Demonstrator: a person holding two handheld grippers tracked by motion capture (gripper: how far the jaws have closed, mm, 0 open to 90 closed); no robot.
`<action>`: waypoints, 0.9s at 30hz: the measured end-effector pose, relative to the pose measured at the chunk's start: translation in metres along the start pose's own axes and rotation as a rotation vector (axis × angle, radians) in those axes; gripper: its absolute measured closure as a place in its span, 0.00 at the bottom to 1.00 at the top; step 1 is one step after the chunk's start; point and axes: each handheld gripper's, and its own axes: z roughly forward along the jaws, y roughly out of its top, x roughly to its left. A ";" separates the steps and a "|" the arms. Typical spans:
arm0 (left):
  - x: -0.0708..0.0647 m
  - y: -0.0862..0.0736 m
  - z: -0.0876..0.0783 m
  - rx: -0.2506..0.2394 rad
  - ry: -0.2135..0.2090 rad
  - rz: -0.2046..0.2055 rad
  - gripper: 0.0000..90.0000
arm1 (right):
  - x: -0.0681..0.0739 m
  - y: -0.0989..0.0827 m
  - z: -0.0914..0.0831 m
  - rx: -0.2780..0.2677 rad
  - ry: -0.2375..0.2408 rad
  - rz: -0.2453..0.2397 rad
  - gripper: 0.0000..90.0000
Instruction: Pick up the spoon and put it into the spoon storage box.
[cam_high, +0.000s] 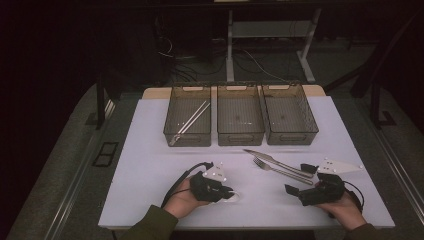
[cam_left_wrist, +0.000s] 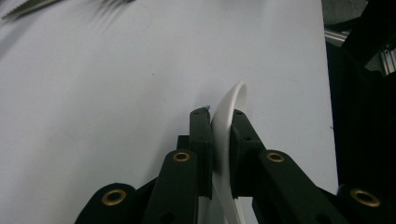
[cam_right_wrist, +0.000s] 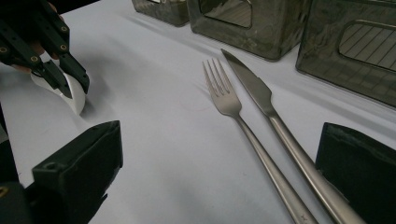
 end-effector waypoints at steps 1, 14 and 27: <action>0.000 0.000 -0.001 0.000 0.003 0.000 0.90 | 0.000 0.000 0.000 -0.002 -0.001 0.001 0.01; 0.004 0.002 -0.013 -0.041 0.035 -0.001 0.91 | 0.001 0.000 0.001 0.002 0.000 -0.001 0.01; 0.014 0.008 -0.020 -0.069 0.060 -0.005 0.91 | 0.000 0.000 0.002 0.000 0.001 0.005 0.01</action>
